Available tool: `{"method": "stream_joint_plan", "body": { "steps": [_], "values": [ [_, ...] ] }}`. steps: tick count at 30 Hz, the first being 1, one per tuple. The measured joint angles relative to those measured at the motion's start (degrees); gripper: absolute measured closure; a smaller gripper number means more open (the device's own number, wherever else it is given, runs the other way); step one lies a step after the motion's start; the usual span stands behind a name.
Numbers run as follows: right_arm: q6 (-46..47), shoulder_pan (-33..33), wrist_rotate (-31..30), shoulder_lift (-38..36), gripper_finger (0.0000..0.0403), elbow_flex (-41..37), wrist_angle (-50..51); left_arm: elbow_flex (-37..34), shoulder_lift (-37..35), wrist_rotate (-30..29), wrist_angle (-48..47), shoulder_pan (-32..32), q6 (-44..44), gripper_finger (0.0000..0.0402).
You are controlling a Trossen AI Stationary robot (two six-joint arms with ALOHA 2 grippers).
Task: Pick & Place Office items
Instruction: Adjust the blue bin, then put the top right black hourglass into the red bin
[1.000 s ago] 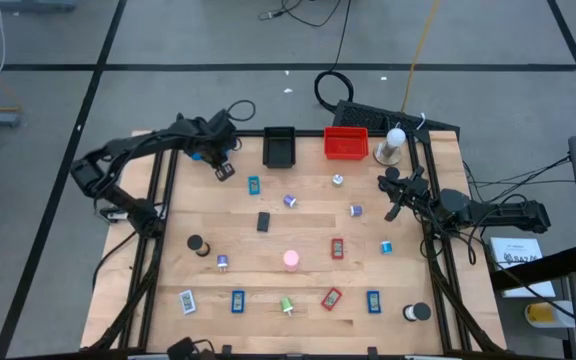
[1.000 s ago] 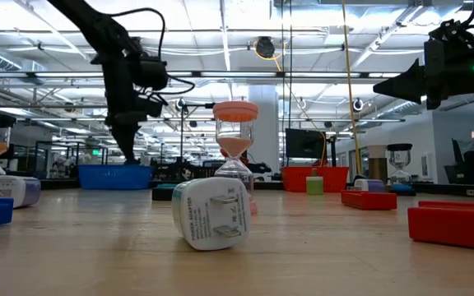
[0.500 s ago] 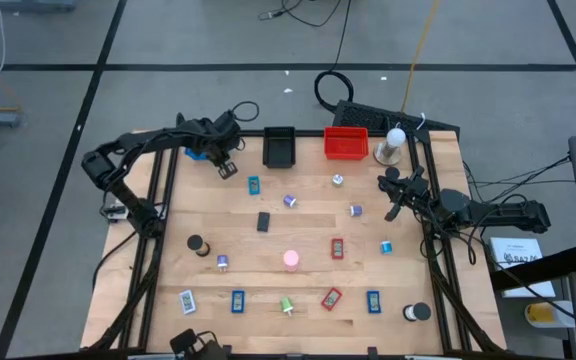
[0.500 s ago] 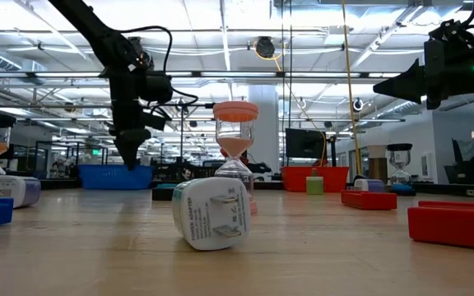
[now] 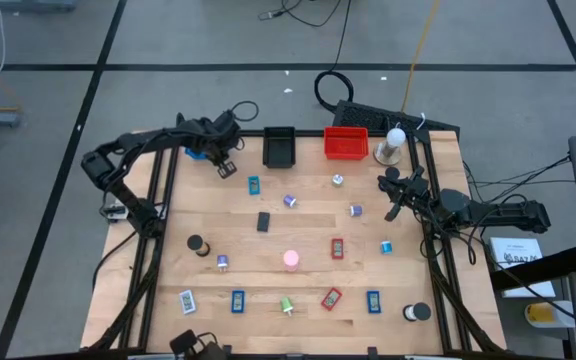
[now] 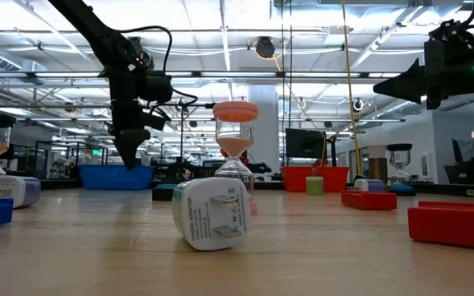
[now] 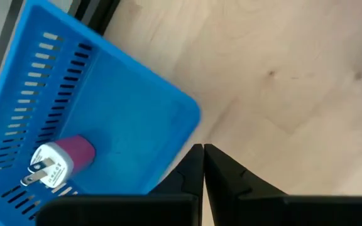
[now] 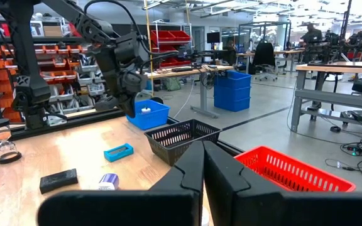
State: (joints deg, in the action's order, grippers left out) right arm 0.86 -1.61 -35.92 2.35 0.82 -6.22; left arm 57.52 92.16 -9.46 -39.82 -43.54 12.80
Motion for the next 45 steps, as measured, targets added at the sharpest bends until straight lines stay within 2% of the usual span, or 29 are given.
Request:
{"method": "stream_joint_plan", "body": {
  "steps": [6,11,13,17,23,26,31,34,37,40,45],
  "values": [
    [0.0,0.0,0.0,0.0,0.0403,0.0,0.0,0.0,-4.8,1.2,-0.4,3.2,-1.4,0.0398],
    [0.0,0.0,0.0,0.0,0.0403,0.0,0.0,-1.3,-11.7,3.5,3.6,8.1,-5.0,0.0387],
    [0.0,0.0,0.0,0.0,0.0403,0.0,0.0,-4.4,-15.2,3.9,11.2,10.9,-6.1,0.039],
    [0.0,0.0,0.0,0.0,0.0403,0.0,0.0,-14.1,-20.8,8.5,32.0,16.4,-7.6,0.0397],
    [-0.1,0.0,0.0,0.0,0.0403,0.0,0.0,-29.9,-23.1,11.5,64.5,23.9,-10.5,0.0376],
    [-8.0,0.1,0.0,0.0,0.0403,0.0,0.0,-35.3,-23.1,11.6,74.4,26.5,-10.3,0.0376],
    [-31.8,0.1,0.0,0.0,0.0403,0.0,0.0,-39.1,-23.1,11.5,80.0,28.2,-10.5,0.039],
    [-39.3,0.1,0.0,0.0,0.0403,0.0,0.0,-39.8,-23.1,11.5,80.4,29.0,-10.6,0.0398],
    [-42.5,0.1,0.0,0.0,0.0403,0.0,0.0,-39.8,-22.1,11.5,80.6,30.0,-10.8,0.0391],
    [-40.8,0.1,1.7,0.0,0.0403,0.0,-0.5,-39.8,-22.1,11.5,81.4,31.1,-10.4,0.0377],
    [-20.3,0.0,14.7,0.0,0.0403,0.0,-2.5,-39.8,-22.1,11.4,81.6,32.7,-10.2,0.037]
  ]
}}
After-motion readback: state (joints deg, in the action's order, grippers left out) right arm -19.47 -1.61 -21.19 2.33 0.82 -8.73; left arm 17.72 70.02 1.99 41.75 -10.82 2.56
